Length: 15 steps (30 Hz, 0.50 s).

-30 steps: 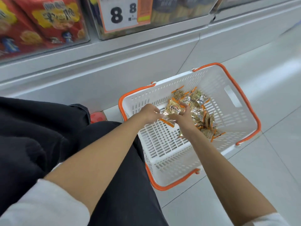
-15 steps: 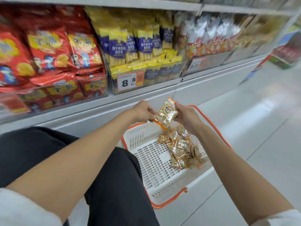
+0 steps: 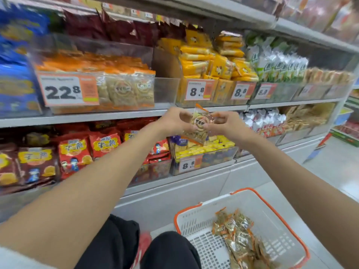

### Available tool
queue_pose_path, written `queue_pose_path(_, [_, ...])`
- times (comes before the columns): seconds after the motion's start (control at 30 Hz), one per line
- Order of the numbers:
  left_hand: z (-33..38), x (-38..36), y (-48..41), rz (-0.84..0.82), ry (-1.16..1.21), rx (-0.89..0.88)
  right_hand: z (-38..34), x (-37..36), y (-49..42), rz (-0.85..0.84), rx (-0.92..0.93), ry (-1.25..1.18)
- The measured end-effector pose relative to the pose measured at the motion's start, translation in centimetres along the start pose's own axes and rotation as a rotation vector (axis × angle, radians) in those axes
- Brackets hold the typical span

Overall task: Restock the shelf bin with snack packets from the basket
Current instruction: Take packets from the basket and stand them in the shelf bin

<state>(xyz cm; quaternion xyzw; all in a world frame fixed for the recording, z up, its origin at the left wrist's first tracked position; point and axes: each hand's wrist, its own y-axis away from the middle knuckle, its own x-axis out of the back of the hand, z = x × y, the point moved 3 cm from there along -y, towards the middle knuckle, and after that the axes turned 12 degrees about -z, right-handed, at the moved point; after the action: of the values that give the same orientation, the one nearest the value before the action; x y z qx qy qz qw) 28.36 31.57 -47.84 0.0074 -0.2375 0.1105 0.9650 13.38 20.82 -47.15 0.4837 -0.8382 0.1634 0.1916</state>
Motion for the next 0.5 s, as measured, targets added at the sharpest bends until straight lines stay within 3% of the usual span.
queue_pose_path(0.3, [7.0, 15.3, 1.9, 0.339, -0.202, -0.207, -14.1, -0.6, -10.3, 0.141, 0.367, 0.22])
queue_pose_path(0.4, [6.1, 17.5, 1.2, 0.394, -0.303, -0.133, -14.5, -1.9, -13.9, 0.157, 0.363, 0.319])
queue_pose_path(0.5, [3.7, 18.3, 0.4, 0.316, -0.501, 0.042, -12.8, -3.8, -15.8, -0.002, 0.261, 0.4])
